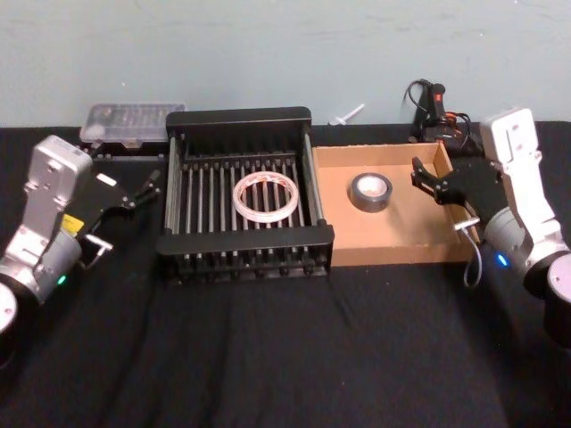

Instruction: Pick up the white tape and place it into the black box , Pick up the silver tape and place it into the brown box.

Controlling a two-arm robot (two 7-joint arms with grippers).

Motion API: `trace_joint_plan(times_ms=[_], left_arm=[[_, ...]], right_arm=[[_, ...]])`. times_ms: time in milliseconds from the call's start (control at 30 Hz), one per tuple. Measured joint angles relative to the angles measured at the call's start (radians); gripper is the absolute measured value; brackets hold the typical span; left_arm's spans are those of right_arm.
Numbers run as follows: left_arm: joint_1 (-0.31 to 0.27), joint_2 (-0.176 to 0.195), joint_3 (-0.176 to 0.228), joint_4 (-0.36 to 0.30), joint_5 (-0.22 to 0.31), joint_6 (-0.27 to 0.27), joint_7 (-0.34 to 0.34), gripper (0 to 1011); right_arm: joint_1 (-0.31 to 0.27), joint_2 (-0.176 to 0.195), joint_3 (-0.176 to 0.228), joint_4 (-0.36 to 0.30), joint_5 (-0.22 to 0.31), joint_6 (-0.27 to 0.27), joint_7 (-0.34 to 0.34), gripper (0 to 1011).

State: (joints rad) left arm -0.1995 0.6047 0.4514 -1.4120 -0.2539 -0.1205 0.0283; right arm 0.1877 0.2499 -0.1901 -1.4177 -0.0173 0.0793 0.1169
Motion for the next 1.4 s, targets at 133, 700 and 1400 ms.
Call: trace_joint_plan(times_ms=[133, 700, 1400], left_arm=[[0.000, 0.000, 0.000, 0.000, 0.000, 0.000, 0.000, 1001], [0.000, 0.000, 0.000, 0.000, 0.000, 0.000, 0.000, 1001], [0.000, 0.000, 0.000, 0.000, 0.000, 0.000, 0.000, 1001]], right_arm=[[-0.006, -0.006, 0.002, 0.023, -0.016, -0.013, 0.000, 1002], [-0.006, -0.012, 0.003, 0.033, -0.024, -0.012, 0.006, 1002], [-0.005, -0.010, 0.002, 0.031, -0.021, -0.011, 0.006, 1002]])
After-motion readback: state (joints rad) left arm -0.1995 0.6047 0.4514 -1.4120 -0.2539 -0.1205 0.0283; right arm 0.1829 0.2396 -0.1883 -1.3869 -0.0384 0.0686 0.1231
